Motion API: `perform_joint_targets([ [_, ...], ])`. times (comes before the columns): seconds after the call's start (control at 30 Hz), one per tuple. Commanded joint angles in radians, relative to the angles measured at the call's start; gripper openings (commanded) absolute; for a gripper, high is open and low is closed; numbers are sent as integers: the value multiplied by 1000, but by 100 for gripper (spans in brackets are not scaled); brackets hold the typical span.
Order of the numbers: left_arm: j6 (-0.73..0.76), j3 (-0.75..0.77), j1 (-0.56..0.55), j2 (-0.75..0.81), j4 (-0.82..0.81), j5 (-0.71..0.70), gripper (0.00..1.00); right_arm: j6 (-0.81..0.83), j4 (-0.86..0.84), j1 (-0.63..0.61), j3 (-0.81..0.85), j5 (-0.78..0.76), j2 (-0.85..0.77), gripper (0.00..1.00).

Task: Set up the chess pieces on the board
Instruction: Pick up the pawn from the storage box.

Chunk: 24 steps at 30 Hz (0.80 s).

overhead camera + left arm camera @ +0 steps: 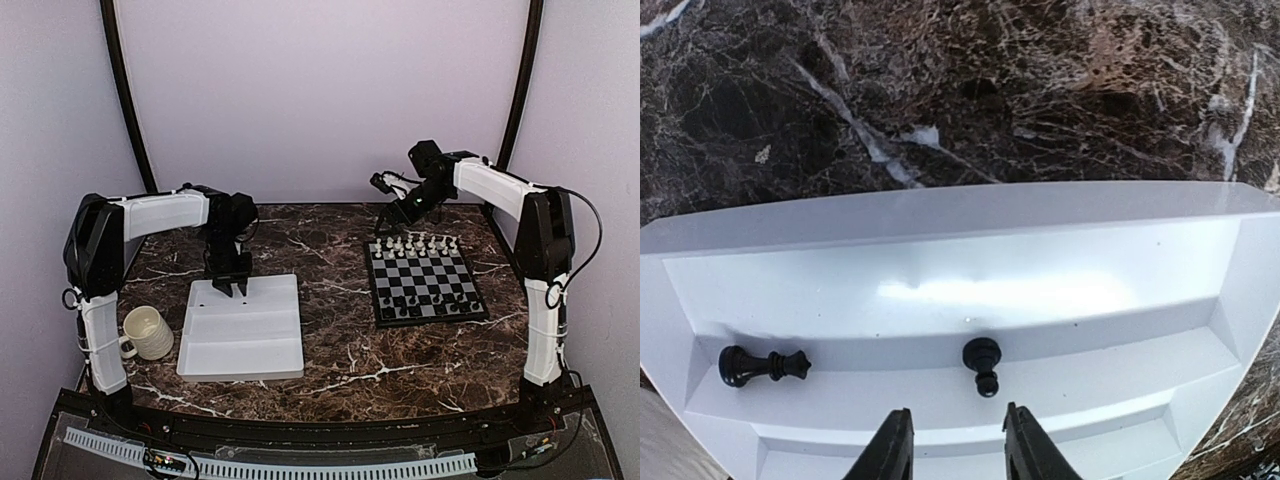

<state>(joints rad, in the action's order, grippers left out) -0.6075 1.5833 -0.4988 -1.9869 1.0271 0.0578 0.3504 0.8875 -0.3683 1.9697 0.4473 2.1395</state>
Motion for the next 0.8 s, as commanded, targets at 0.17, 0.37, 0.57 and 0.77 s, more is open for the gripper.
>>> perform_joint_targets([
  [0.17, -31, 18, -10, -36, 2, 24, 32, 1, -16, -13, -29, -7, -36, 84],
  [0.37, -26, 5, -12, -55, -8, 42, 28, 14, -15, -15, -40, -34, -50, 84],
  [0.57, -15, -17, -12, -66, -29, 71, 27, 18, -17, -19, -54, -46, -58, 84],
  [0.77, -10, -25, -12, -72, -28, 74, 24, 22, -18, -30, -56, -60, -63, 84],
])
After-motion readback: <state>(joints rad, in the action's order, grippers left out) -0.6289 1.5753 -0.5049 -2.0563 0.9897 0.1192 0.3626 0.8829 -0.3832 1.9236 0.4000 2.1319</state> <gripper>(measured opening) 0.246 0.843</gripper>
